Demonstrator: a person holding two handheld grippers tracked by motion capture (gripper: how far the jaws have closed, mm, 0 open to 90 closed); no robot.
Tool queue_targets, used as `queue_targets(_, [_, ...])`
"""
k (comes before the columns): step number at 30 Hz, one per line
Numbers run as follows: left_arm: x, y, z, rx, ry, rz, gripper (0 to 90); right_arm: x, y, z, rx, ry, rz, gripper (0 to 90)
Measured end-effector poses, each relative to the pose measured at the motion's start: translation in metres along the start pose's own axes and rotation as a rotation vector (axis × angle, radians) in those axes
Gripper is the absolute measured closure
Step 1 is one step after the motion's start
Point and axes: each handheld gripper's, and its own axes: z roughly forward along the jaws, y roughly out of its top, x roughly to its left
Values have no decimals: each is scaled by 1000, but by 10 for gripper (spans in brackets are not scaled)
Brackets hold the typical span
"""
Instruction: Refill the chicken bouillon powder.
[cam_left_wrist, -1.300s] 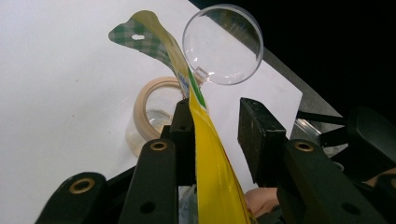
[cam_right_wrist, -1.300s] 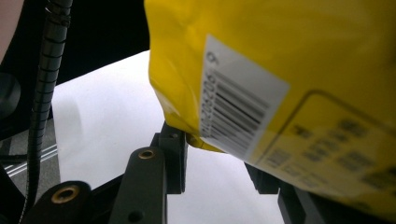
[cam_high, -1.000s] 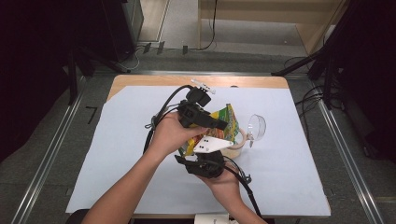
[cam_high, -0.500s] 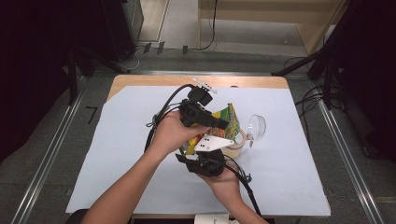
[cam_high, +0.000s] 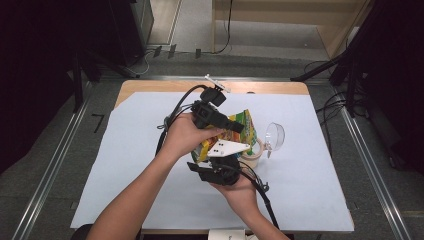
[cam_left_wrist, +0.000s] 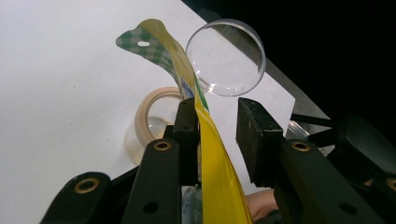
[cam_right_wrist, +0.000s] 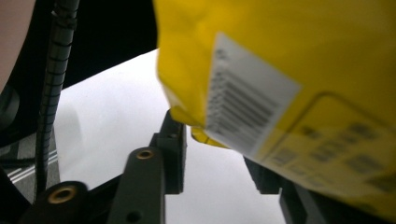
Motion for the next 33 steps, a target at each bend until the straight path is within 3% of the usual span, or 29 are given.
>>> queue_targets(9, [-4,-2,1,-4,1,13,705,0,-3,-2,1,-15,-26,678])
queue_targets(16, [-10,-4,-2,-10,21,29,693,3,-2,-3,-9,20,21,685])
queue_targets(24, [-12,-6,-4,-16,38,30,691,7,-1,-2,2,9,-21,651])
queue_targets(33, [-16,-6,-8,-43,36,46,691,8,1,-3,-19,-19,-51,684])
